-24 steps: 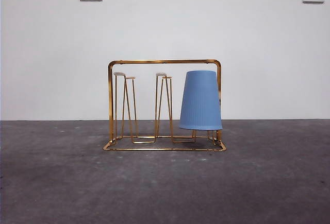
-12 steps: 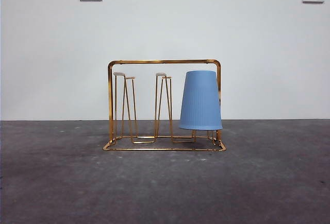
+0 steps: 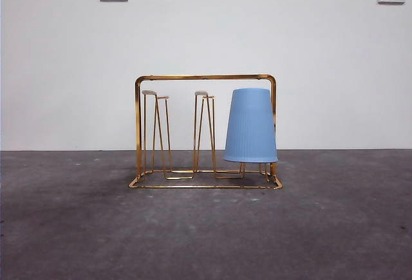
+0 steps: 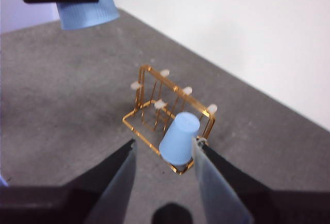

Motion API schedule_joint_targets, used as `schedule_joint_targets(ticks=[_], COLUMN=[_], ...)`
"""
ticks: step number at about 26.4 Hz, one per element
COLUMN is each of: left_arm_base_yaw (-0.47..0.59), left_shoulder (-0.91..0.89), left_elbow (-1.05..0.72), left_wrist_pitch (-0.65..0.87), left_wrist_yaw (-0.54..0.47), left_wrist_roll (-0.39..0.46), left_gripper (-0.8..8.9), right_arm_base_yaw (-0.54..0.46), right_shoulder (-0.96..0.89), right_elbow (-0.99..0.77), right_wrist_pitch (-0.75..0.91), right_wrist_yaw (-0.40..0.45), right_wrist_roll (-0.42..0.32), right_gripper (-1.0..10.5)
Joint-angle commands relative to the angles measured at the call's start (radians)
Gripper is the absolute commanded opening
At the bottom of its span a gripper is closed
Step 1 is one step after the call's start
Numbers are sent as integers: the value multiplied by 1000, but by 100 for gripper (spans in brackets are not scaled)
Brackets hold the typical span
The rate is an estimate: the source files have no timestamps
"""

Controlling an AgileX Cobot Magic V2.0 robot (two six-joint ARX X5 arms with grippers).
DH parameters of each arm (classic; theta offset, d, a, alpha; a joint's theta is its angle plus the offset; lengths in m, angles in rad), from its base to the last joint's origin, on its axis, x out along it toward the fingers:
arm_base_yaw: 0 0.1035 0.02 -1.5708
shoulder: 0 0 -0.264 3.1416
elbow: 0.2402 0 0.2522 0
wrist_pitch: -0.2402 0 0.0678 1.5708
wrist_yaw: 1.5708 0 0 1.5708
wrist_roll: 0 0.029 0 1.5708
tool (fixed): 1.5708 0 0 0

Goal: Pick up cup 1,put cup 1 in the cup rack,pick up cup 2,put cup 2 in the cup rack

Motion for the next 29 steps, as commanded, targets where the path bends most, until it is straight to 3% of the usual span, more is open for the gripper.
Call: schedule_joint_targets(ticks=[1,4,15,29], left_arm_base_yaw=[-6,-6,24,98], left_shoulder=[18,59,120,296], left_elbow=[-2,-6,-213,-275], left_wrist_pitch=[9,22,312,453], left_wrist_yaw=[-69,-129,-135,-67], left_wrist_roll=[119,140,139,130], left_gripper=[-6,-6,-7,-6], right_arm_base_yaw=[0,0,0,0], right_shoulder=[0,-1,-8,-8], right_elbow=[-3,-3,-3,-3], right_wrist_pitch=[-1,2,-35,-38], right_wrist_yaw=[9,23,31,31], right_wrist_roll=[50,69,77,77], right_gripper=[189,190,190,190])
